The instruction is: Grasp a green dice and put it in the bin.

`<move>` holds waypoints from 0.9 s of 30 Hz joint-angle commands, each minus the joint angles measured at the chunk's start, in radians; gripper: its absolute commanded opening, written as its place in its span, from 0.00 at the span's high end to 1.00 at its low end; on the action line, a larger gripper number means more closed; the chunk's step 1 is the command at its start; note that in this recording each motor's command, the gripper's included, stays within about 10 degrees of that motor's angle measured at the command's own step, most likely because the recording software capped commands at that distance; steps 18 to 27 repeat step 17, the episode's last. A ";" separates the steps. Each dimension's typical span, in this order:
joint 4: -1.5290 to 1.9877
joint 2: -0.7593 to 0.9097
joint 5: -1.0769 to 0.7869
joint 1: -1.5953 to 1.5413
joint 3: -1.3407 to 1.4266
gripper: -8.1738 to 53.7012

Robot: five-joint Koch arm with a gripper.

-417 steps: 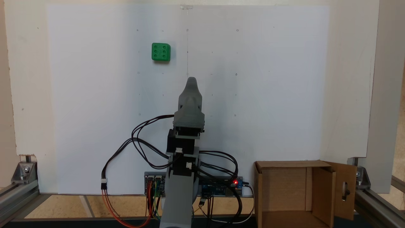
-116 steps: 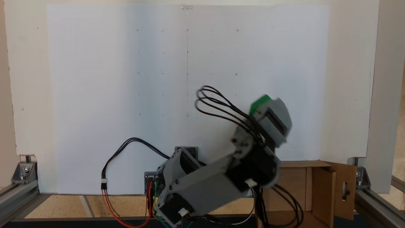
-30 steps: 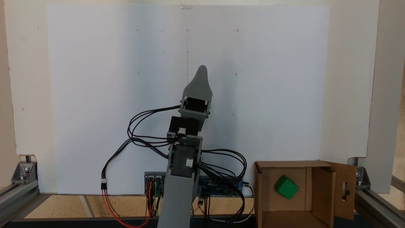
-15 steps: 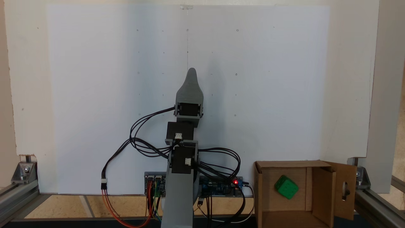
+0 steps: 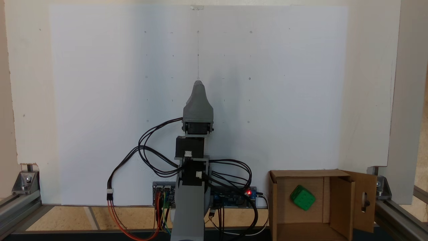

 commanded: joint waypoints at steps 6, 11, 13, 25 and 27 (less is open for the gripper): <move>-0.359 0.110 0.028 -0.005 0.049 0.15; -0.399 0.110 0.028 -0.005 0.049 0.15; -0.397 0.110 0.028 -0.005 0.049 0.15; -0.396 0.109 0.028 -0.005 0.049 0.15; -0.396 0.109 0.028 -0.005 0.049 0.15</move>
